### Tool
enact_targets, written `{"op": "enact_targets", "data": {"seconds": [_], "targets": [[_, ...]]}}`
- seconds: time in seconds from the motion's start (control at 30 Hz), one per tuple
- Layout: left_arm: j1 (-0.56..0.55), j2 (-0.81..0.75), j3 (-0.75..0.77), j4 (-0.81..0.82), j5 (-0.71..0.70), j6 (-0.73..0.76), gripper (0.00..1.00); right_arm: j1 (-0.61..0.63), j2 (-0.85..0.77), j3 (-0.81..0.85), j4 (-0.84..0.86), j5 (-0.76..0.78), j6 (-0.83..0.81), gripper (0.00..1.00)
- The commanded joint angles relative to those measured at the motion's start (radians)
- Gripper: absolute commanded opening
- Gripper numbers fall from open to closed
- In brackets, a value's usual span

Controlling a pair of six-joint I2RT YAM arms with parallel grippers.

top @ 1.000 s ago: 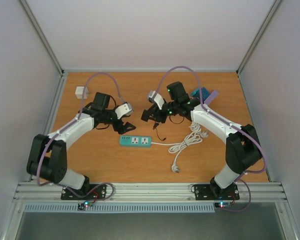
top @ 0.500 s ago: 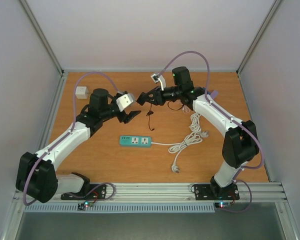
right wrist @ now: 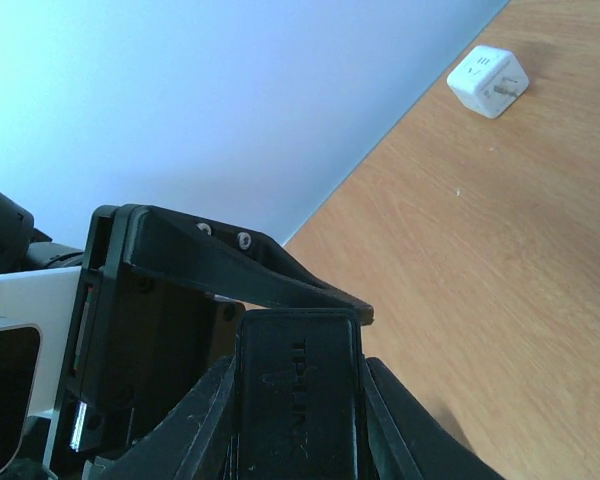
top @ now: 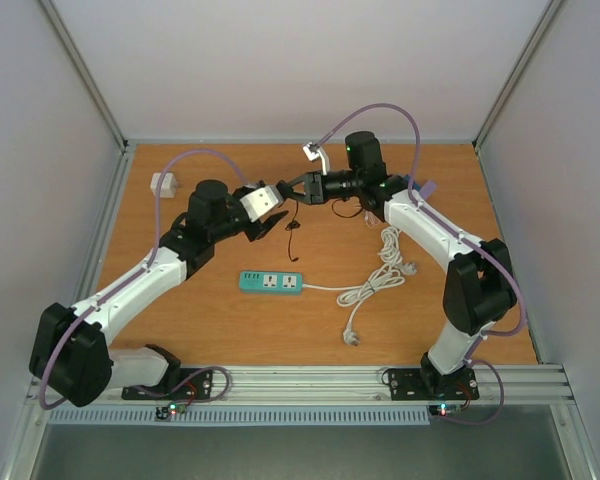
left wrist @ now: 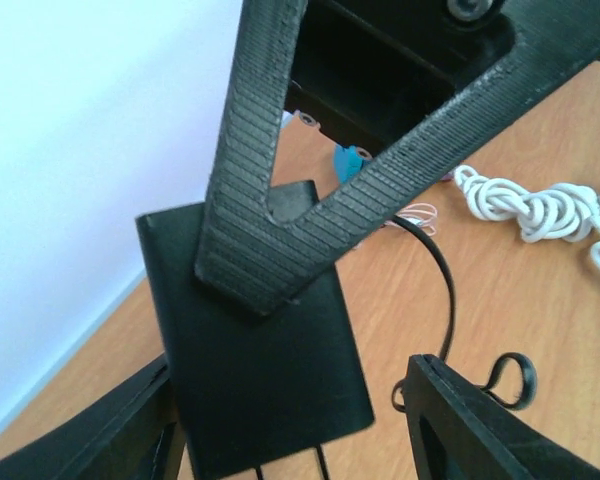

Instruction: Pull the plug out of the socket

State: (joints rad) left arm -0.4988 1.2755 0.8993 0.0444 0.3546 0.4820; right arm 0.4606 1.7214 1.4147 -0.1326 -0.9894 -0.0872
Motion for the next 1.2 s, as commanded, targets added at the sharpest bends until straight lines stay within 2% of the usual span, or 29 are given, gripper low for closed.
{"op": "enact_targets", "data": {"seconds": [0.0, 0.23, 0.33, 0.4, 0.57, 0.7, 0.9, 1.17], "targets": [[-0.011, -0.023, 0.028, 0.099, -0.044, -0.007, 0.57, -0.002, -0.006, -0.022, 0.068, -0.029, 0.074, 0.17], [-0.011, -0.018, 0.037, 0.099, -0.056, -0.036, 0.42, -0.002, -0.003, -0.031, 0.082, -0.036, 0.086, 0.19], [-0.012, -0.016, 0.043, 0.096, -0.062, -0.05, 0.35, -0.002, 0.0, -0.033, 0.083, -0.037, 0.086, 0.22], [-0.011, -0.013, 0.048, 0.088, -0.064, -0.055, 0.32, -0.002, 0.0, -0.031, 0.083, -0.036, 0.119, 0.31], [0.003, 0.007, 0.068, 0.021, -0.087, -0.064, 0.28, -0.019, -0.008, -0.023, 0.075, -0.029, 0.118, 0.69], [0.06, 0.052, 0.122, -0.067, -0.073, -0.107, 0.28, -0.049, -0.017, -0.001, 0.044, -0.019, 0.086, 0.83], [0.192, 0.175, 0.21, -0.151, -0.06, -0.175, 0.29, -0.079, -0.055, 0.013, -0.029, 0.031, -0.035, 0.89], [0.325, 0.415, 0.372, -0.233, -0.079, -0.212, 0.29, -0.116, -0.088, -0.012, -0.122, 0.079, -0.156, 0.91]]}}
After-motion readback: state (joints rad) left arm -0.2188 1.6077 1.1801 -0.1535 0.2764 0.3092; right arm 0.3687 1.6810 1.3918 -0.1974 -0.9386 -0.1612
